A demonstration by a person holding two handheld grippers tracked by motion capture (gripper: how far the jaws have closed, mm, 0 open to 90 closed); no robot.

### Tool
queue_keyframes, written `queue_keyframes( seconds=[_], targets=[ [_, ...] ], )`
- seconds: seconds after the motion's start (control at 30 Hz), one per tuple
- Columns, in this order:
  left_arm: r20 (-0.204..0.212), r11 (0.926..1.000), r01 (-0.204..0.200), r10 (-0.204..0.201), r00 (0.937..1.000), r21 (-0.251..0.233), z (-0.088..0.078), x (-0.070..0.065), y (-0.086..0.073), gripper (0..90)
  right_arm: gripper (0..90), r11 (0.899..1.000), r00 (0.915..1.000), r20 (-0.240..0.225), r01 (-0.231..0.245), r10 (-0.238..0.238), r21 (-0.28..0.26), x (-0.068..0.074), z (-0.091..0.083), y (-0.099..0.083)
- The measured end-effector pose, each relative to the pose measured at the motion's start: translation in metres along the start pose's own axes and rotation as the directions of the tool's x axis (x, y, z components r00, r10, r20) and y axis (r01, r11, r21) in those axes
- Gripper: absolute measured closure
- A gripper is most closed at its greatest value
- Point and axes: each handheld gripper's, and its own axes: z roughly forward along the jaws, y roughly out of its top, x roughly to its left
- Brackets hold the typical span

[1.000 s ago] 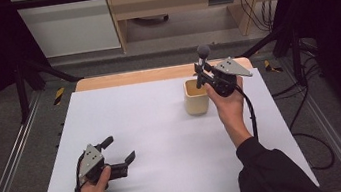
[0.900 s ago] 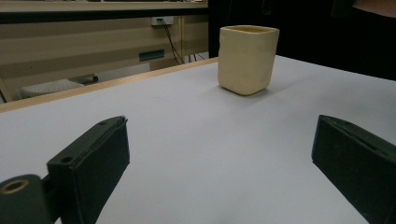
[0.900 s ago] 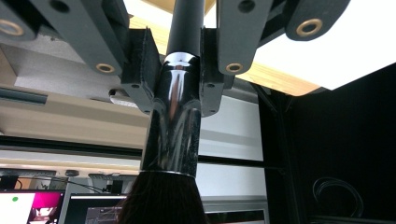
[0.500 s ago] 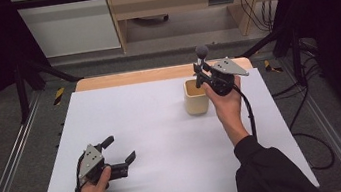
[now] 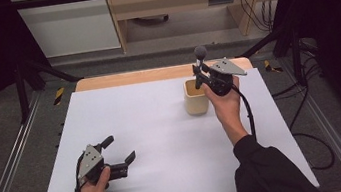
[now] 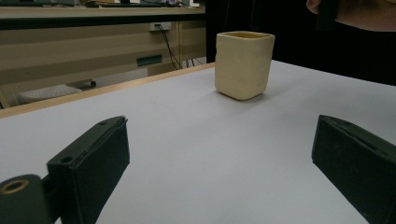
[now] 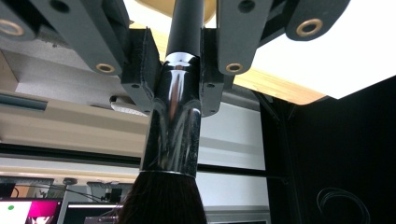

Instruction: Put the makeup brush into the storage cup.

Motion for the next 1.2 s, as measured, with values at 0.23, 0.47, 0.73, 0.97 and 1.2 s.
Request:
queue_keyframes(
  seconds=[0.23, 0.47, 0.73, 0.97, 1.2],
  targets=[
    [-0.003, 1.0, 0.0, 0.0, 1.0, 0.0, 0.0, 0.0, 0.0, 3.9, 71.9, 1.0, 0.9999, 0.005, 0.012, -0.012, 0.023, -0.001, 0.003, -0.005],
    [-0.007, 0.9993, -0.015, 0.015, 0.9999, -0.034, -0.004, 0.0, 0.003, 3.9, 71.9, 0.999, 0.9996, -0.005, 0.029, -0.029, 0.038, -0.001, 0.005, -0.009],
    [-0.02, 0.9948, -0.041, 0.04, 0.999, -0.093, -0.009, 0.004, 0.007, 3.9, 71.8, 0.998, 0.9996, -0.007, 0.029, -0.029, 0.049, -0.001, 0.006, -0.013],
    [-0.023, 0.9936, -0.039, 0.037, 0.9991, -0.106, -0.01, 0.007, 0.007, 3.9, 71.9, 0.998, 0.9995, -0.01, 0.029, -0.029, 0.058, 0.001, 0.008, -0.016],
    [-0.02, 0.9933, -0.04, 0.038, 0.9991, -0.108, -0.01, 0.006, 0.007, 3.9, 71.8, 0.997, 0.9995, -0.011, 0.032, -0.031, 0.069, 0.001, 0.008, -0.019]
  ],
)
